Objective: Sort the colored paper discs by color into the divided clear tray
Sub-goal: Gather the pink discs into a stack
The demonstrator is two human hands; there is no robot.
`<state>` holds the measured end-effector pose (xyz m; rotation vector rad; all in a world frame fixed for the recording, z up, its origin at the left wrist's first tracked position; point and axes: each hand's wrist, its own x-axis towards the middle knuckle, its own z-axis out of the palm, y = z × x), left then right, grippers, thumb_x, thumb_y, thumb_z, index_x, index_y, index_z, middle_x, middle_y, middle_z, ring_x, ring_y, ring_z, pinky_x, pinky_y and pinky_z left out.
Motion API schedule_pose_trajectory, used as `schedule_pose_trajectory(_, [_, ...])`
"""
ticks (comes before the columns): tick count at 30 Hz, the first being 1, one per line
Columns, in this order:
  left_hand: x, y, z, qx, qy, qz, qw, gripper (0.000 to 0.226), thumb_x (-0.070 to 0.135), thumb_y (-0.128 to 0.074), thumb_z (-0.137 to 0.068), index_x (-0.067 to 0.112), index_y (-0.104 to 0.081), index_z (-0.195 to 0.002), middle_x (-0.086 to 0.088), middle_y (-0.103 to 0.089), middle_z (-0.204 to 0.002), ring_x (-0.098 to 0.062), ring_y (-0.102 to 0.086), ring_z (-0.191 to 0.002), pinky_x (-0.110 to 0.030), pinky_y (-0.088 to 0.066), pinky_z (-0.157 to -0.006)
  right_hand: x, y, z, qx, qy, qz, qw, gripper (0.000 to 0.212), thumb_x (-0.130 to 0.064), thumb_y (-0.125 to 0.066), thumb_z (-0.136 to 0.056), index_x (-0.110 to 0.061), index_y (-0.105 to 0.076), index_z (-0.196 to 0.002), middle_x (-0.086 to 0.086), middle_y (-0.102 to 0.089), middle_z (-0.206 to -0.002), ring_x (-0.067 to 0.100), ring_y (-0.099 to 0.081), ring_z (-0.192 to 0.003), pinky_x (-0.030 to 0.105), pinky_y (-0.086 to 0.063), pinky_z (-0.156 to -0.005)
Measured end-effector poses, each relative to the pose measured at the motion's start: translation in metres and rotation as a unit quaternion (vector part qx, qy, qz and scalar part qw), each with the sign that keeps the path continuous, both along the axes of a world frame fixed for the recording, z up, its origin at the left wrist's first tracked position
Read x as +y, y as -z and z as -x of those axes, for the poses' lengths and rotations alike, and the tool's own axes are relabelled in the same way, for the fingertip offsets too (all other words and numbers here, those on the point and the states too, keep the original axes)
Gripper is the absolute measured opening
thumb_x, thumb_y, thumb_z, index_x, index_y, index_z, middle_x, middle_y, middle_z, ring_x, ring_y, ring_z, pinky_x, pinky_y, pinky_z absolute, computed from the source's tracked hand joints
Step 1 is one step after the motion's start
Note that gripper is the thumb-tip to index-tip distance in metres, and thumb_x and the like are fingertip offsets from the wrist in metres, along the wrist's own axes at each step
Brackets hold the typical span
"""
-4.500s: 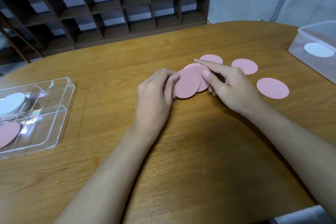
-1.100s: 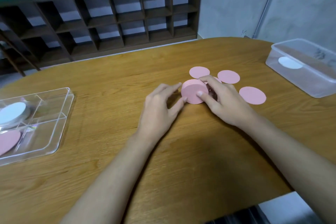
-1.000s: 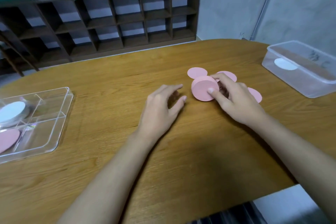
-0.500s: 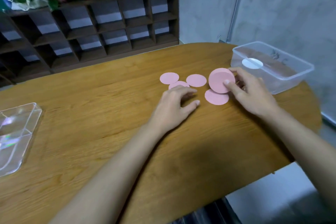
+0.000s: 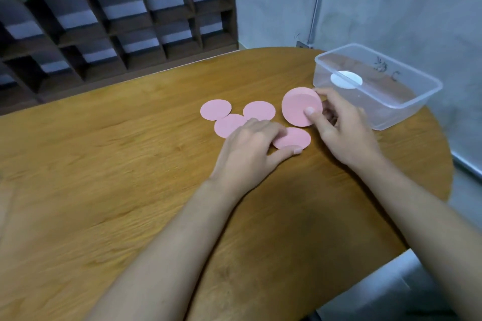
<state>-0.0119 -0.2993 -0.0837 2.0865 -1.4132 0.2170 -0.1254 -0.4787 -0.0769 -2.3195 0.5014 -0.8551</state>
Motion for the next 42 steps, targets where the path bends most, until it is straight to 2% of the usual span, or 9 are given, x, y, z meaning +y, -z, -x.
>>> schedule_pose_trajectory(7, [0.004, -0.003, -0.002, -0.004, -0.025, 0.09, 0.996, 0.02, 0.025, -0.051, -0.108, 0.011, -0.065, -0.105, 0.008, -0.06, -0.081, -0.016, -0.058, -0.074, -0.031, -0.041, -0.063, 0.004, -0.004, -0.001, 0.016, -0.051, 0.008, 0.999, 0.04, -0.023, -0.058, -0.105, -0.031, -0.056, -0.144, -0.017, -0.068, -0.126, 0.001, -0.064, -0.101, 0.019, -0.049, -0.095])
schedule_pose_trajectory(10, [0.002, 0.0, -0.003, 0.053, -0.033, 0.12, 0.991, 0.009, 0.015, -0.066, -0.099, 0.009, -0.067, -0.106, 0.004, -0.066, -0.079, -0.013, -0.061, -0.071, -0.03, -0.05, -0.065, 0.006, -0.002, -0.001, 0.029, -0.067, 0.022, 0.997, 0.045, -0.017, -0.054, -0.106, -0.03, -0.053, -0.148, -0.032, -0.063, -0.104, -0.011, -0.06, -0.087, 0.011, -0.043, -0.086])
schedule_pose_trajectory(13, [0.002, -0.001, -0.008, 0.168, -0.058, 0.166, 0.97, 0.015, 0.014, -0.076, -0.092, 0.012, -0.068, -0.105, 0.001, -0.07, -0.078, -0.011, -0.067, -0.071, -0.023, -0.057, -0.07, 0.01, 0.001, -0.003, 0.018, -0.088, 0.009, 0.996, 0.043, -0.018, -0.048, -0.108, -0.032, -0.053, -0.148, -0.021, -0.063, -0.083, 0.006, -0.063, -0.076, 0.022, -0.048, -0.082])
schedule_pose_trajectory(16, [0.001, -0.002, -0.01, 0.198, -0.062, 0.176, 0.962, 0.022, 0.015, -0.078, -0.091, 0.015, -0.07, -0.112, 0.001, -0.073, -0.077, -0.009, -0.071, -0.068, -0.026, -0.06, -0.073, 0.014, 0.002, -0.006, 0.011, -0.099, -0.016, 0.995, 0.041, -0.019, -0.042, -0.111, -0.035, -0.054, -0.147, 0.0, -0.065, -0.079, 0.016, -0.062, -0.071, 0.026, -0.051, -0.079])
schedule_pose_trajectory(22, [0.001, -0.006, -0.01, 0.201, -0.077, 0.158, 0.964, 0.049, 0.019, -0.08, -0.09, 0.016, -0.066, -0.137, 0.004, -0.074, -0.081, -0.006, -0.07, -0.073, -0.013, -0.056, -0.079, 0.016, 0.0, -0.006, 0.028, -0.101, -0.034, 0.994, 0.042, -0.018, -0.04, -0.112, -0.035, -0.055, -0.148, -0.004, -0.067, -0.087, 0.01, -0.06, -0.076, 0.015, -0.044, -0.077])
schedule_pose_trajectory(26, [0.0, -0.006, -0.011, 0.188, -0.068, 0.163, 0.966, 0.024, 0.016, -0.079, -0.089, 0.015, -0.08, -0.113, 0.0, -0.072, -0.074, -0.016, -0.063, -0.066, -0.03, -0.057, -0.072, 0.021, -0.002, -0.005, 0.044, -0.106, -0.038, 0.993, 0.044, -0.012, -0.041, -0.111, -0.029, -0.055, -0.149, -0.031, -0.058, -0.103, -0.011, -0.057, -0.089, 0.005, -0.035, -0.081])
schedule_pose_trajectory(32, [-0.001, -0.003, -0.012, 0.187, -0.093, 0.162, 0.964, 0.011, 0.018, -0.079, -0.088, 0.01, -0.081, -0.096, -0.001, -0.072, -0.07, -0.018, -0.063, -0.063, -0.038, -0.056, -0.072, 0.023, -0.005, 0.0, 0.06, -0.133, -0.043, 0.988, 0.06, -0.02, -0.033, -0.098, -0.025, -0.042, -0.157, -0.019, -0.057, -0.088, -0.003, -0.054, -0.083, 0.01, -0.036, -0.081])
schedule_pose_trajectory(36, [-0.001, -0.001, -0.012, 0.181, -0.098, 0.16, 0.966, 0.015, 0.021, -0.08, -0.088, 0.007, -0.08, -0.092, 0.001, -0.071, -0.071, -0.019, -0.064, -0.065, -0.04, -0.057, -0.07, 0.027, -0.003, -0.004, 0.096, -0.114, 0.003, 0.989, 0.058, -0.035, -0.045, -0.11, -0.025, -0.025, -0.164, -0.03, -0.045, -0.132, -0.028, -0.036, -0.119, -0.004, -0.021, -0.1])
schedule_pose_trajectory(42, [0.0, 0.0, -0.012, 0.154, -0.108, 0.144, 0.972, 0.025, 0.039, -0.078, -0.088, 0.021, -0.079, -0.105, 0.009, -0.069, -0.083, -0.013, -0.062, -0.076, -0.04, -0.058, -0.073, 0.02, -0.001, -0.005, 0.066, -0.098, 0.05, 0.992, 0.042, -0.022, -0.055, -0.106, -0.024, -0.051, -0.148, -0.009, -0.064, -0.132, 0.008, -0.059, -0.114, 0.018, -0.045, -0.097])
